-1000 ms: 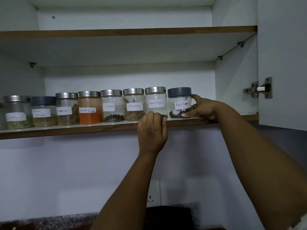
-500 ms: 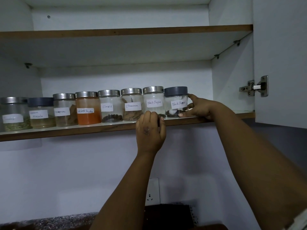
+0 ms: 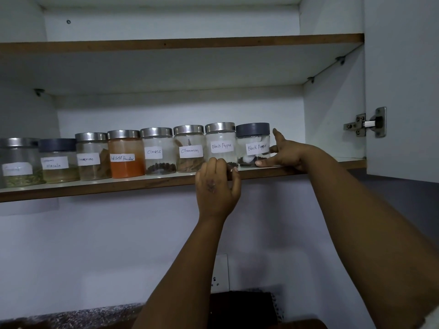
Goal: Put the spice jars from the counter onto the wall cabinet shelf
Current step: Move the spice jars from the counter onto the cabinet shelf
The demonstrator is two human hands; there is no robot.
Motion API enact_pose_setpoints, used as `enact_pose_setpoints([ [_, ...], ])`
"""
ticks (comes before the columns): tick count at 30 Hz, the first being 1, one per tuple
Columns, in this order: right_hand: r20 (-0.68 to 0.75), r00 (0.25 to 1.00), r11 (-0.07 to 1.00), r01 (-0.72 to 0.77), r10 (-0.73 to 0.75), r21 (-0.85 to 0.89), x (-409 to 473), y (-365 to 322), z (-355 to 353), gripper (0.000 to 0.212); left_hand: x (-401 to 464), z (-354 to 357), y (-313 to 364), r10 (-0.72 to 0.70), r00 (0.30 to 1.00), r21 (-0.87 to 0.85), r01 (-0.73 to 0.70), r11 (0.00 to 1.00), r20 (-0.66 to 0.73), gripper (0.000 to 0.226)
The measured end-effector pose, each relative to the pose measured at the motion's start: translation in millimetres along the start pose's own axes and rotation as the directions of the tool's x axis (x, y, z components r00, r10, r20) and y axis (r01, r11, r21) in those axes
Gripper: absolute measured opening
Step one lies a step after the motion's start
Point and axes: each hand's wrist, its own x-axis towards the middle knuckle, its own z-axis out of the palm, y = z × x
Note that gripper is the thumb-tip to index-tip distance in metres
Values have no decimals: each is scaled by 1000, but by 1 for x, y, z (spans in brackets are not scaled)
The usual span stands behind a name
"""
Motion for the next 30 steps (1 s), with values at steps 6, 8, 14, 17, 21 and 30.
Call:
enact_pose_setpoints([
  [6, -54, 997, 970, 34, -49, -239, -13, -1, 8, 121, 0, -1, 0, 1, 1000, -3, -1, 1000, 10, 16],
  [8, -95, 993, 944, 39, -74, -328, -20, 2, 15, 111, 0, -2, 0, 5, 1000, -4, -5, 1000, 20, 16],
  [14, -460, 766, 762, 58, -448, -645, -56, 50, 73, 71, -6, -11, 1, 69, 995, 49, -73, 996, 65, 16],
  [17, -550, 641, 793, 157, -535, -589, -68, 75, 102, 68, -28, -18, -1, 117, 979, 118, -138, 983, 169, 42],
  [21, -589, 644, 860, 240, -488, -450, -86, 104, 141, 65, -89, -30, -1, 64, 960, 136, -104, 985, 271, 70],
  [30, -12, 999, 852, -40, 40, -522, -174, 246, 293, 67, -328, -68, -9, -492, 634, 185, 488, 853, 596, 67],
])
